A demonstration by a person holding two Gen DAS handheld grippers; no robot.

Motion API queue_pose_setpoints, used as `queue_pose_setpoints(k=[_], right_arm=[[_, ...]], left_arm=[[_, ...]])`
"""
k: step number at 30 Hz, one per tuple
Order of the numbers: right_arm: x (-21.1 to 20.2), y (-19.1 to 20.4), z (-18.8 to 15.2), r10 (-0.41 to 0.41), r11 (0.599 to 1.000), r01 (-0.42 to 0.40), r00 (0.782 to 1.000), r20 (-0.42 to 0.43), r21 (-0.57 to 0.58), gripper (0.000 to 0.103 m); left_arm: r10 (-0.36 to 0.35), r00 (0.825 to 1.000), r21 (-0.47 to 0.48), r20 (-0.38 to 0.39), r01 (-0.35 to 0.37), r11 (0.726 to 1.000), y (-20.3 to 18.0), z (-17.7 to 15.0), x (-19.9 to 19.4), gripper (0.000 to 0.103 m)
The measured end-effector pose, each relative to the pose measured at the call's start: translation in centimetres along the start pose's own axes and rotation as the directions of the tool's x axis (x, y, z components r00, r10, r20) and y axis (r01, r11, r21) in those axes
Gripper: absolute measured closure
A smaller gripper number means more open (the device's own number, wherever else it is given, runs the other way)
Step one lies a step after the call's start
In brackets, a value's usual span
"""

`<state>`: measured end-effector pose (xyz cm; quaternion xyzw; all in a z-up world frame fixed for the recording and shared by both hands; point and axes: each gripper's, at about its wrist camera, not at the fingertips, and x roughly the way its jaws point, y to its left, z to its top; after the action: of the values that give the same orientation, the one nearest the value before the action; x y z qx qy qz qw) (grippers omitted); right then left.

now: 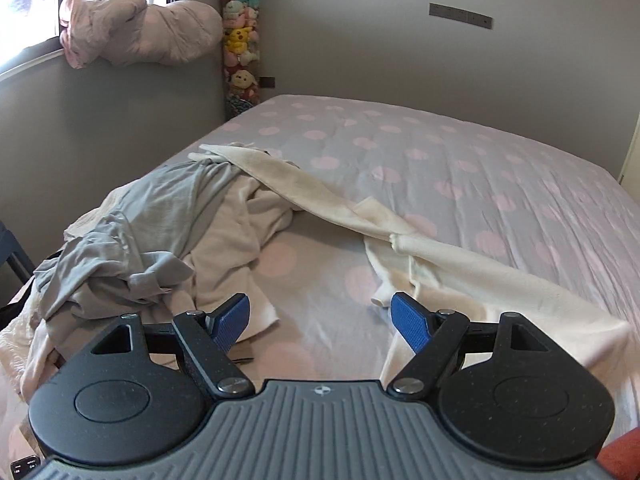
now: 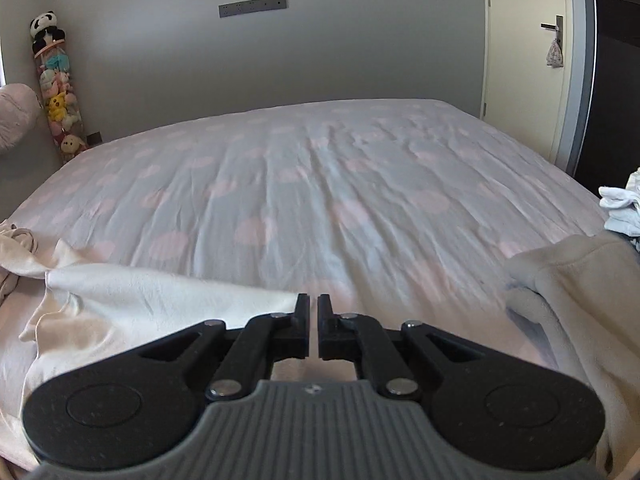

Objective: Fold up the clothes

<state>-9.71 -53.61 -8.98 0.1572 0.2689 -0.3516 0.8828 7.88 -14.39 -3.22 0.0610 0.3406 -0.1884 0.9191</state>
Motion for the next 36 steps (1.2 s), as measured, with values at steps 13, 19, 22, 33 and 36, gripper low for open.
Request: queue_pose_setpoints(k=[13, 19, 22, 33, 36], right_arm=[[-1.0, 4.9, -2.1, 0.304, 0.945, -0.311, 0.949, -0.085, -0.098, 0.066], [0.5, 11.0, -2.9, 0.420, 0.869, -0.446, 0.894, -0.158, -0.214, 0.059], [1.3, 13.9, -3.8, 0.478, 0.811, -0.518, 0.854, -0.205, -0.271, 0.051], [5.6, 19.2, -9.6, 0.479, 0.689, -0.637, 0.758, -0.444, -0.345, 0.042], [6.4, 19.3, -10.0, 0.443, 0.692, -0.628, 0.759, -0.477, -0.356, 0.045]], left_arm=[[-0.070, 0.991, 0.115, -0.111, 0.083, 0.990, -4.3, 1.0, 5.0, 0.027], [-0.096, 0.979, 0.118, -0.177, 0.118, 0.986, -4.7, 2.3, 8.9, 0.038], [-0.093, 0.970, 0.100, -0.226, 0.118, 0.988, -4.3, 2.7, 11.6, 0.041], [-0.110, 0.928, 0.103, -0.357, 0.156, 0.982, -5.7, 1.4, 18.3, 0.041], [-0.118, 0.920, 0.103, -0.373, 0.167, 0.980, -5.9, 0.9, 18.7, 0.041]])
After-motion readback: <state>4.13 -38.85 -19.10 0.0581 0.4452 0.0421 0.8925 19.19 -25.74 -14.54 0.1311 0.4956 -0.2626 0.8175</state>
